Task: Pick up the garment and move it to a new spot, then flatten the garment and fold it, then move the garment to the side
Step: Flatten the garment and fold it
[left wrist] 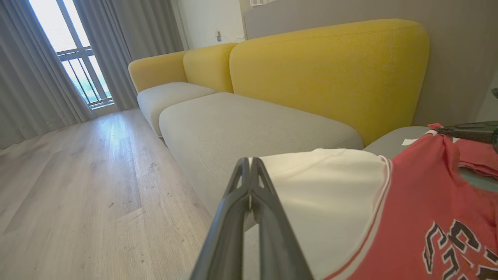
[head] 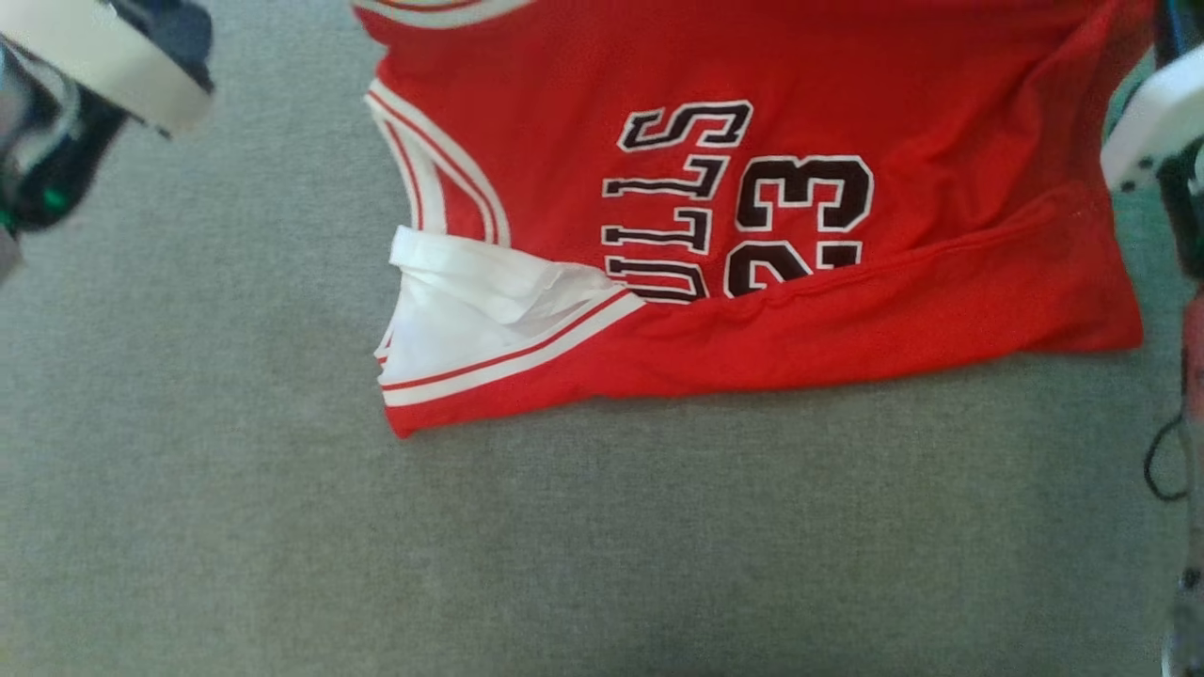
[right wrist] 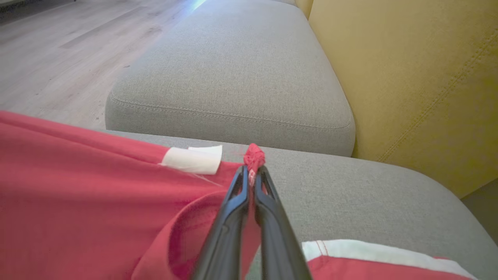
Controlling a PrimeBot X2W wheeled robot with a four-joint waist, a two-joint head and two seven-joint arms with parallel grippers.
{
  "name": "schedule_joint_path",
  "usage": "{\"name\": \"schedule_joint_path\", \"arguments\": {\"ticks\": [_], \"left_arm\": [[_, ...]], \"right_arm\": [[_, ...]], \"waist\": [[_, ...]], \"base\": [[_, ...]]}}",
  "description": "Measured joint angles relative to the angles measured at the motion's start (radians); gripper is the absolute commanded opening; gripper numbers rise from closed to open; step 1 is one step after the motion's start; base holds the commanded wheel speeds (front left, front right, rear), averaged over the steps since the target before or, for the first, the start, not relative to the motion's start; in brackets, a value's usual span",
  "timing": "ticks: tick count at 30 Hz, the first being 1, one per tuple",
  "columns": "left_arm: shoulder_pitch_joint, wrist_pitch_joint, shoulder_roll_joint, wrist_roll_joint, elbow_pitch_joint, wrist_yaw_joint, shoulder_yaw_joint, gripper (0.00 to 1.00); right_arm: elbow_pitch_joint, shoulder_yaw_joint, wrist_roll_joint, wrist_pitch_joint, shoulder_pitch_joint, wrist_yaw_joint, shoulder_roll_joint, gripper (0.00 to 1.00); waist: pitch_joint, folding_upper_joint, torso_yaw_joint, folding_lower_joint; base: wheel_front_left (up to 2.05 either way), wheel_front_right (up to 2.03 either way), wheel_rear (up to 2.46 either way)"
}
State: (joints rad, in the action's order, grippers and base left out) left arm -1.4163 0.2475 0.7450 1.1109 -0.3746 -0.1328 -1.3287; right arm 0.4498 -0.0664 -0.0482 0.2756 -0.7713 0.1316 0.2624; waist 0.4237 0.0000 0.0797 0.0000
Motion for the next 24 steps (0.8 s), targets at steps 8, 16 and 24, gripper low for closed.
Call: {"name": "schedule_joint_path", "arguments": {"ticks": [8, 16, 24], "left_arm": [[0.200, 0.002, 0.061, 0.033, 0.128, 0.001, 0.056, 0.00], [0.543, 0.005, 0.099, 0.033, 0.306, 0.057, 0.199, 0.00], [0.822, 0.005, 0.060, 0.021, 0.354, 0.098, 0.303, 0.00]], "right_arm": [[-0.046, -0.039, -0.059, -0.050, 0.188, 0.000, 0.002, 0.00], [-0.181, -0.080, -0.084, -0.073, 0.378, 0.000, 0.000, 0.00], [-0.248, -0.112, -0.094, -0.063, 0.521, 0.000, -0.024, 0.05]], "waist": [[-0.036, 0.0000, 0.025, 0.0000], [-0.062, 0.0000, 0.039, -0.0001], [-0.069, 0.0000, 0.048, -0.0002]], "base": [[0.00, 0.00, 0.00], [0.00, 0.00, 0.00], [0.00, 0.00, 0.00]]}}
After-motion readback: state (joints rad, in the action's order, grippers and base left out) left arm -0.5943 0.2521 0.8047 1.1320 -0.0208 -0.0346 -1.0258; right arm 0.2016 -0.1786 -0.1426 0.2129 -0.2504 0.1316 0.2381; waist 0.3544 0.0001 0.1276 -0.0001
